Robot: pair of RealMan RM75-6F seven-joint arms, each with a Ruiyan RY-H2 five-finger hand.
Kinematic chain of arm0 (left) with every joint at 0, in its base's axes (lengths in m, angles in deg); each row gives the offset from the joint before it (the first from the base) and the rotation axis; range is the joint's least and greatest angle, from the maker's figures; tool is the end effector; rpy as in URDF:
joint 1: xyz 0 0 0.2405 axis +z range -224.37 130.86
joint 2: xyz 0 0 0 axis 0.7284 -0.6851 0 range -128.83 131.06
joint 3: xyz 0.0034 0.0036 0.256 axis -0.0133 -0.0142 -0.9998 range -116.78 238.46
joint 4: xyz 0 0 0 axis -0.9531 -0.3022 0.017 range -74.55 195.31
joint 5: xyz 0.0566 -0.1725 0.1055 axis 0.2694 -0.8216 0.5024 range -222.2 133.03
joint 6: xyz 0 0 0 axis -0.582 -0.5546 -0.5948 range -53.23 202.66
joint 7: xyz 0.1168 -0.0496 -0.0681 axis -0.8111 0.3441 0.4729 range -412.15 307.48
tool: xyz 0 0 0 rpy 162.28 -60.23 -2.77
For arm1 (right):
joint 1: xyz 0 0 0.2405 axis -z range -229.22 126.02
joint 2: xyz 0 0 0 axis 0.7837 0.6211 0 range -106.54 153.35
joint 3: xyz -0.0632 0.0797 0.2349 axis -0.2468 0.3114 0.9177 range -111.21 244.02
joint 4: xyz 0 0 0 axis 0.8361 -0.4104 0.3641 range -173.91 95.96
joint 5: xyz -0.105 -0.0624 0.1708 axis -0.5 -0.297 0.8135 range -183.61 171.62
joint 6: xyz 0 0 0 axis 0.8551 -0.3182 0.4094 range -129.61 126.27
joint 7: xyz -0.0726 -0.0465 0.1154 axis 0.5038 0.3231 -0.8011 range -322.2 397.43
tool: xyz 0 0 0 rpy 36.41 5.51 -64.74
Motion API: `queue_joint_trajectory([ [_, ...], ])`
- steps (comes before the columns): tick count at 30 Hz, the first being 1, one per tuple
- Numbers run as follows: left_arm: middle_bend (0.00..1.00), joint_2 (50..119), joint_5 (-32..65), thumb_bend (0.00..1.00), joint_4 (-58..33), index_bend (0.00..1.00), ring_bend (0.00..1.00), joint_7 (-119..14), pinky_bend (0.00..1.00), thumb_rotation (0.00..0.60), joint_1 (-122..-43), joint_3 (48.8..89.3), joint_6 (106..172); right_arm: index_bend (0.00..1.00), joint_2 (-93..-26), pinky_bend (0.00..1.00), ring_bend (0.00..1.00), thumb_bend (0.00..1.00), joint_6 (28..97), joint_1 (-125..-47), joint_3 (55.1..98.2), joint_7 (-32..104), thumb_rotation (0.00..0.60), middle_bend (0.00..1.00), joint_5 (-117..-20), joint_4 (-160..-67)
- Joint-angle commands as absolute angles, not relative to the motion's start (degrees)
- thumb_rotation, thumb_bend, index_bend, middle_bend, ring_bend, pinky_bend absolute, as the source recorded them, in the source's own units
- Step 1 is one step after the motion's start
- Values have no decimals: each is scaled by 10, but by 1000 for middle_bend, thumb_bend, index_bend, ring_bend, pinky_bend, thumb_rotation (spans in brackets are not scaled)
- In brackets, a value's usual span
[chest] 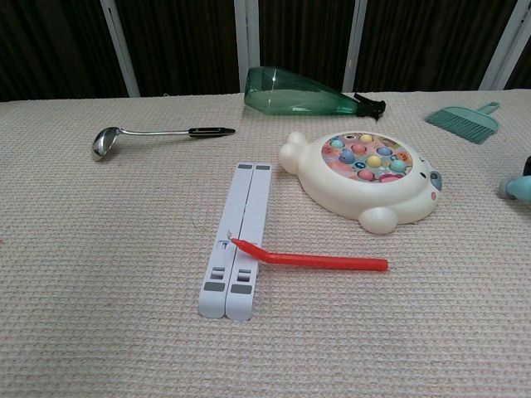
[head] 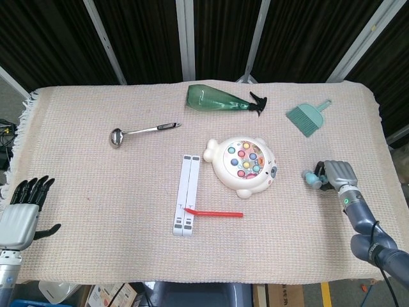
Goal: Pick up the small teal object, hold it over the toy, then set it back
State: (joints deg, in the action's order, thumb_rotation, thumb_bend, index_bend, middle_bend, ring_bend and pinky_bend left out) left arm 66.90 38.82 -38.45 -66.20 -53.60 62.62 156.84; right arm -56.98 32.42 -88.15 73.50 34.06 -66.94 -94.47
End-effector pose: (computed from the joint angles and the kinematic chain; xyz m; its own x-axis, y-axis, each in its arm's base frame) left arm -0.2884 0.1844 0.1325 0.4838 0.0718 0.8722 0.8751 -0.0229 -0.4835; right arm -0.3480 -0.3835 0.0846 0.4171 -0.4356 0.7977 -0.8637 0.0832 0.4971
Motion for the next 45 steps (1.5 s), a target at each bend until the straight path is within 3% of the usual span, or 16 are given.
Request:
queue_joint_trajectory([
  [1,13,669,387,90,-384,54,0,-662,0,600,-537,627,1567,435,-562,279,308,407,321,-884,739,346,600,482,-664,-955],
  [14,13,674,379,90,-379,50,0,-660,0,600,-541,627,1557,356,-511,219,251,406,279,-918,737,418,600,431,-602,-1010],
  [38,13,676,370,90,-375,50,0,-658,0,600,-537,625,1558,352,-524,216,249,407,277,-967,711,514,600,429,-489,-1001],
  [45,13,676,372,90,-375,50,0,-658,0,600,-536,625,1560,301,-521,151,191,407,288,-965,706,518,600,391,-478,-1007],
])
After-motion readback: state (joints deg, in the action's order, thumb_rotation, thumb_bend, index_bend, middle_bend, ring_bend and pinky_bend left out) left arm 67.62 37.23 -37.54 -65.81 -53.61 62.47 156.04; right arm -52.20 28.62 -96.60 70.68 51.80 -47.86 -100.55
